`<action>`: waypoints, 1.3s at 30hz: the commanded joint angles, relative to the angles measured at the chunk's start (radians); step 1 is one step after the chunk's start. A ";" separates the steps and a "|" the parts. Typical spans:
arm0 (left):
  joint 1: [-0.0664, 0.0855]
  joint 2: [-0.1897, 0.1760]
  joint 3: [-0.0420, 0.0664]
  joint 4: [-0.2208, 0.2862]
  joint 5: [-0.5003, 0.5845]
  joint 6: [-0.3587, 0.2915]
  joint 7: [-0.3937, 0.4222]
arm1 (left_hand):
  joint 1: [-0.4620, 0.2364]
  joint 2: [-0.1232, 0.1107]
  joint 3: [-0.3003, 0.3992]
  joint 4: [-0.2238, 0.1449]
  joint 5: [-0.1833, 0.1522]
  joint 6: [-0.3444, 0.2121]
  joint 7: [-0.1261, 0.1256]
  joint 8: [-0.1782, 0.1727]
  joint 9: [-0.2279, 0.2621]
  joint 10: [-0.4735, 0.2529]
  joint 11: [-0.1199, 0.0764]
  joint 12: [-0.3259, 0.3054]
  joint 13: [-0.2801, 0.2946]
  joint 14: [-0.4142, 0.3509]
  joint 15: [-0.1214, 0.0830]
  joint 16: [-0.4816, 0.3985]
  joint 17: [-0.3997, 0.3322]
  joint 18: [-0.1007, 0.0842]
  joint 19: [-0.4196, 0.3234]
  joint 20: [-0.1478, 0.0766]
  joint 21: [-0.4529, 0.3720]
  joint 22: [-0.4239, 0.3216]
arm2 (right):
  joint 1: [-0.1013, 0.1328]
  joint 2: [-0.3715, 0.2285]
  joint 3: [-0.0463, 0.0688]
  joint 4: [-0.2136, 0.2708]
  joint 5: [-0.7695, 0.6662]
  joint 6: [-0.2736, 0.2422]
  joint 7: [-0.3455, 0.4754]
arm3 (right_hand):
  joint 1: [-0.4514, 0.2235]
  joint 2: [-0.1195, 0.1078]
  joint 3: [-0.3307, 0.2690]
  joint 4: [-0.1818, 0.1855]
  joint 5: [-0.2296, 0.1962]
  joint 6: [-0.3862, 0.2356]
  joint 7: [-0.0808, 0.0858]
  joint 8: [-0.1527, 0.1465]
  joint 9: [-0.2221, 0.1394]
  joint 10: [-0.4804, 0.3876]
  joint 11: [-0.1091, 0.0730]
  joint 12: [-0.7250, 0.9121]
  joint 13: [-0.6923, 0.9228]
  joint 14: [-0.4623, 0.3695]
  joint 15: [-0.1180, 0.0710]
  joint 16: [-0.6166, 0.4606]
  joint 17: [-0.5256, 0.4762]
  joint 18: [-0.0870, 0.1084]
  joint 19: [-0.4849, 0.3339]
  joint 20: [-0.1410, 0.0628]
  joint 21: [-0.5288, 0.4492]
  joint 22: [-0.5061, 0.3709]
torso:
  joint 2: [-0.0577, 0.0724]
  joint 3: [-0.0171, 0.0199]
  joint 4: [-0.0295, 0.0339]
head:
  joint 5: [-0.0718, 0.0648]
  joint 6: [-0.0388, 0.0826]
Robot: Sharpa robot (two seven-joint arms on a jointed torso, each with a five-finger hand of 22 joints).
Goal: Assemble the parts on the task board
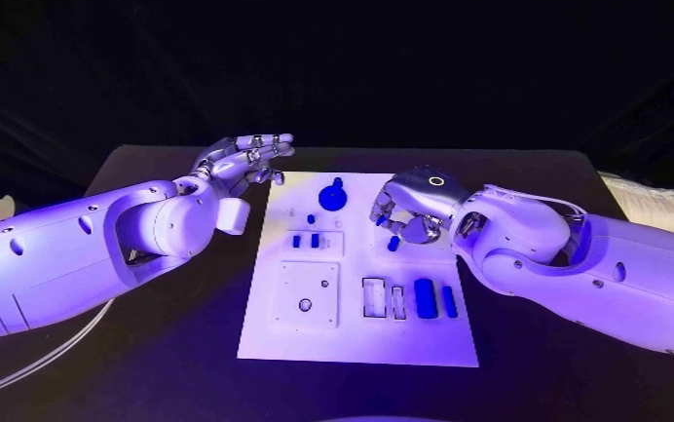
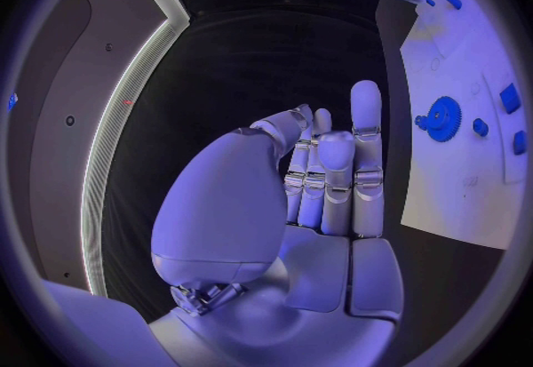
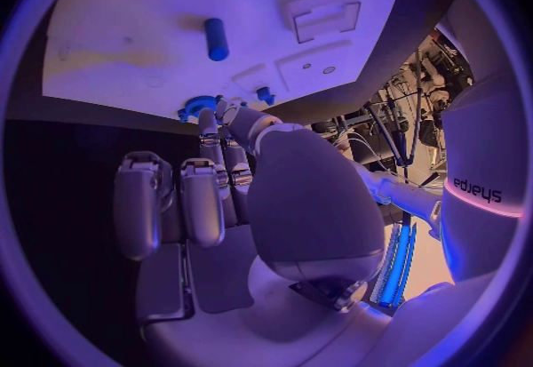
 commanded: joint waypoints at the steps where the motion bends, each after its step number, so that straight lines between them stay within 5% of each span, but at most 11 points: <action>1: 0.000 0.004 0.001 0.003 -0.005 0.023 0.002 | -0.009 0.001 -0.002 -0.003 0.007 -0.005 0.000 -0.003 -0.001 -0.006 0.001 0.003 0.002 -0.007 -0.001 -0.005 -0.001 0.018 -0.005 0.003 -0.006 -0.002 | -0.009 0.024 -0.001 0.015 0.022 -0.006 0.018 | -0.004 0.004 0.007 -0.002 -0.001 0.000 0.007 -0.001 0.001 0.032 -0.026 -0.001 -0.001 0.070 -0.004 0.005 0.058 0.007 0.003 -0.006 0.005 -0.001 | 0.000 -0.0017 0.0003 | 0.016 -0.009; 18: 0.000 0.013 0.000 0.018 -0.005 0.030 -0.003 | -0.011 0.001 -0.004 -0.004 0.006 -0.006 0.001 -0.003 -0.001 -0.008 0.002 0.004 0.002 -0.007 -0.001 -0.005 -0.002 0.018 -0.005 0.004 -0.007 -0.002 | -0.099 0.151 -0.024 -0.027 0.044 0.036 0.052 | -0.003 0.005 0.012 -0.007 0.002 -0.003 0.011 -0.005 0.002 0.030 -0.023 -0.004 -0.004 0.070 -0.003 0.005 0.057 0.008 0.001 -0.005 0.003 -0.004 | 0.000 -0.0019 0.0006 | 0.047 -0.024; 39: 0.000 0.017 0.000 0.017 -0.005 0.035 -0.007 | -0.012 0.001 -0.005 -0.005 0.006 -0.007 0.001 -0.003 -0.001 -0.010 0.002 0.006 0.002 -0.008 0.000 -0.006 -0.004 0.018 -0.006 0.004 -0.008 -0.002 | -0.113 0.194 -0.032 -0.054 0.044 0.078 0.041 | -0.005 0.004 0.012 -0.009 0.002 -0.004 0.013 -0.006 0.003 0.029 -0.021 -0.005 -0.005 0.069 -0.002 0.005 0.057 0.008 0.001 -0.005 0.001 -0.005 | 0.000 -0.0002 -0.0004 | 0.057 -0.037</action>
